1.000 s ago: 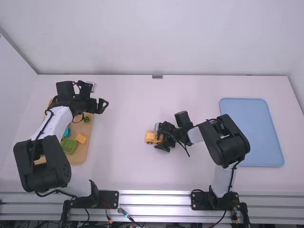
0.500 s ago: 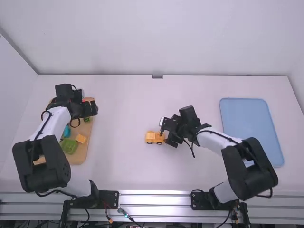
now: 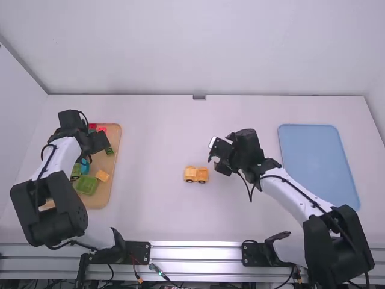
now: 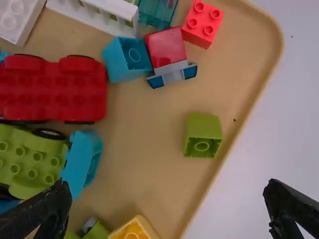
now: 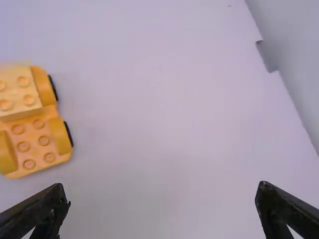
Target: Assemble lego blocks to make yellow taxi
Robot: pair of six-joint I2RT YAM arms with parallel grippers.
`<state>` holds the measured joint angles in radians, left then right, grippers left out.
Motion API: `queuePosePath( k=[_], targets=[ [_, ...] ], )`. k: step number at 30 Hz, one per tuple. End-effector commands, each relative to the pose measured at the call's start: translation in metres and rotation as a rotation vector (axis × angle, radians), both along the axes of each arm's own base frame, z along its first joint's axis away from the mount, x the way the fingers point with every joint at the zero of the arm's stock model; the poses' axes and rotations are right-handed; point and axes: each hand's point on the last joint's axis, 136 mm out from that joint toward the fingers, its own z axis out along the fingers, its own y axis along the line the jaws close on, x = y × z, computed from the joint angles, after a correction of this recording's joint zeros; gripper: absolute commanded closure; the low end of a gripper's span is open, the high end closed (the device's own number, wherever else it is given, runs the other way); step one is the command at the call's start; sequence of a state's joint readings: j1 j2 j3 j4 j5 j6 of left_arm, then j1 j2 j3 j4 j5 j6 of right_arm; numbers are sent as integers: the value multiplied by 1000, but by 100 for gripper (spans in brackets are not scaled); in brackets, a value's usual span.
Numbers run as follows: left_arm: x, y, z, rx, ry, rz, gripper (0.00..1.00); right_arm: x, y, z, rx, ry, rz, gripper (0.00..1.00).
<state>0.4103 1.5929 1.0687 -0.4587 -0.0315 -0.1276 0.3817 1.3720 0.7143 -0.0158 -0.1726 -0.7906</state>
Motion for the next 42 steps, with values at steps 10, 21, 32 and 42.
queuePosePath(
  k=[10, 21, 32, 42],
  targets=[
    [6, -30, 6, -103, -28, -164, 1, 24, -19, 54, 161, 21, -93, 1],
    [-3, -49, -1, -354, -36, 136, 4, 28, -21, 62, 177, 4, -81, 1],
    [-26, -52, -29, -314, 108, 427, 18, 35, -23, 74, 140, -44, -64, 1],
    [-52, -40, -34, -184, 170, 594, 17, 35, -23, 80, 131, -43, -57, 1]
  ],
)
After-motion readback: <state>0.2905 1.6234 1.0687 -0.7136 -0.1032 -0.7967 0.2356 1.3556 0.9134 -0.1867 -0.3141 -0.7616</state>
